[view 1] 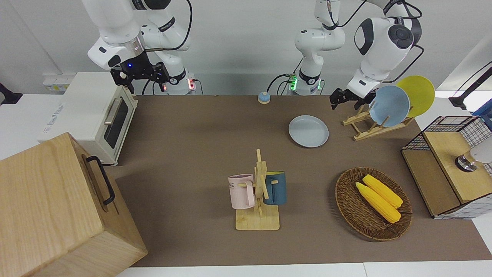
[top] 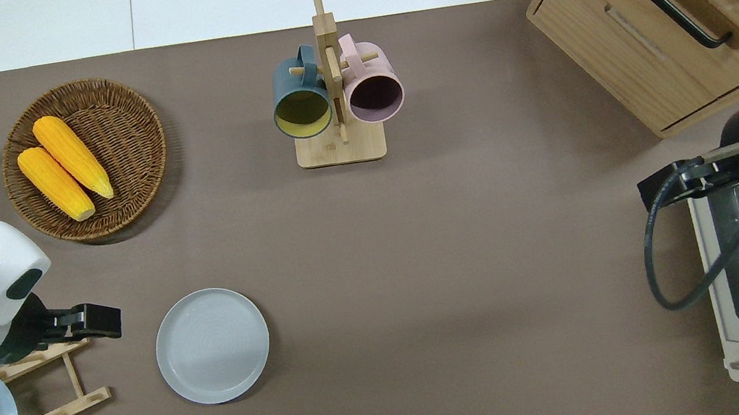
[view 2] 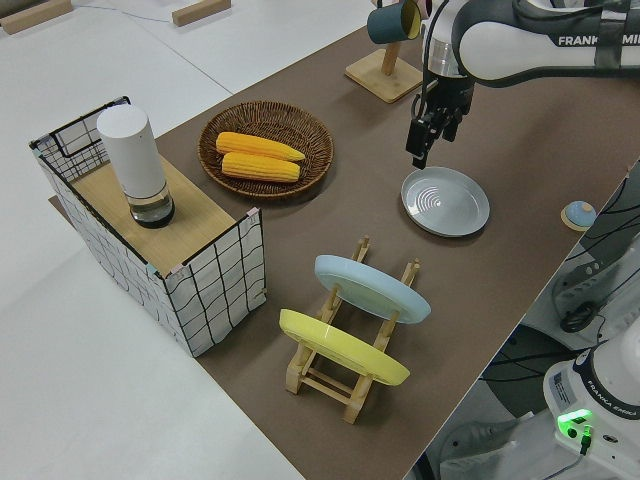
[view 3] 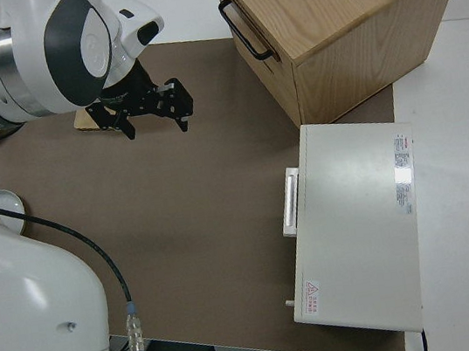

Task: Pick gray plate from table and place it on lower plate rack with left arm
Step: 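Move the left gripper toward the light gray plate on the table, then lower the left gripper onto the gray plate's rim and grasp it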

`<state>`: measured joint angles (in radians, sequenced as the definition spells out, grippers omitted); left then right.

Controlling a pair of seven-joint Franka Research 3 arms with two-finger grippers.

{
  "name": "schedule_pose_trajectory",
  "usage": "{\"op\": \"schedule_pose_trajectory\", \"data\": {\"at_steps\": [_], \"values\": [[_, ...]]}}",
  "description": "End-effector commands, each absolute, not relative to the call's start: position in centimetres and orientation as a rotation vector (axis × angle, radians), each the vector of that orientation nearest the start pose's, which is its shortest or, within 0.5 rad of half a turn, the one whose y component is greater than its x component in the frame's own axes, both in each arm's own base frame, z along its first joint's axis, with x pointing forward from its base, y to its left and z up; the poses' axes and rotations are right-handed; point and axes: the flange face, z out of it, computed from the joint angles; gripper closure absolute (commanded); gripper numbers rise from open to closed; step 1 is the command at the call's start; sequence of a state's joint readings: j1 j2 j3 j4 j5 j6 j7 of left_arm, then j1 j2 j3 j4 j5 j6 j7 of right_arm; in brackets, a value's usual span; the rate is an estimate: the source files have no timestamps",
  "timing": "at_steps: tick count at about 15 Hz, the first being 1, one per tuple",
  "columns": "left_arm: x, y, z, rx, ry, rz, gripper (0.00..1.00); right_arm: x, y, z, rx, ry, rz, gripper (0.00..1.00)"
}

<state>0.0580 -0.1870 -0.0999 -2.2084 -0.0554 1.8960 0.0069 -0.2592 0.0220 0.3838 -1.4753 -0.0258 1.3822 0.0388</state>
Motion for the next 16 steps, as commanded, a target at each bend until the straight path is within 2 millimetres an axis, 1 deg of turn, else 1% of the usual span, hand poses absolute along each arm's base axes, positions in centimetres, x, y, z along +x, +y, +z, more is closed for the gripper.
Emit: {"op": "schedule_pose_trajectory", "data": {"at_steps": [1, 4, 7, 8, 14, 16], "values": [[44.9, -2.5, 40.1, -3.171, 0.031, 0.112, 0.01, 53.6, 5.9, 64.6, -3.169, -0.105, 0.179, 0.017], [43.4, -2.3, 36.3, -3.168, 0.023, 0.046, 0.01, 53.6, 6.0, 64.6, -3.169, -0.108, 0.178, 0.017], [42.4, -2.2, 33.5, -3.175, 0.005, 0.007, 0.01, 53.6, 6.0, 64.6, -3.169, -0.108, 0.179, 0.017], [42.4, -2.2, 32.8, -3.177, 0.001, 0.007, 0.01, 53.6, 6.0, 64.6, -3.169, -0.108, 0.178, 0.017], [42.3, -2.8, 30.5, -3.180, 0.017, 0.019, 0.01, 53.6, 5.9, 64.6, -3.169, -0.105, 0.179, 0.017], [42.2, -2.8, 30.0, -3.180, 0.018, 0.024, 0.01, 53.6, 5.9, 64.6, -3.169, -0.105, 0.179, 0.017]]}}
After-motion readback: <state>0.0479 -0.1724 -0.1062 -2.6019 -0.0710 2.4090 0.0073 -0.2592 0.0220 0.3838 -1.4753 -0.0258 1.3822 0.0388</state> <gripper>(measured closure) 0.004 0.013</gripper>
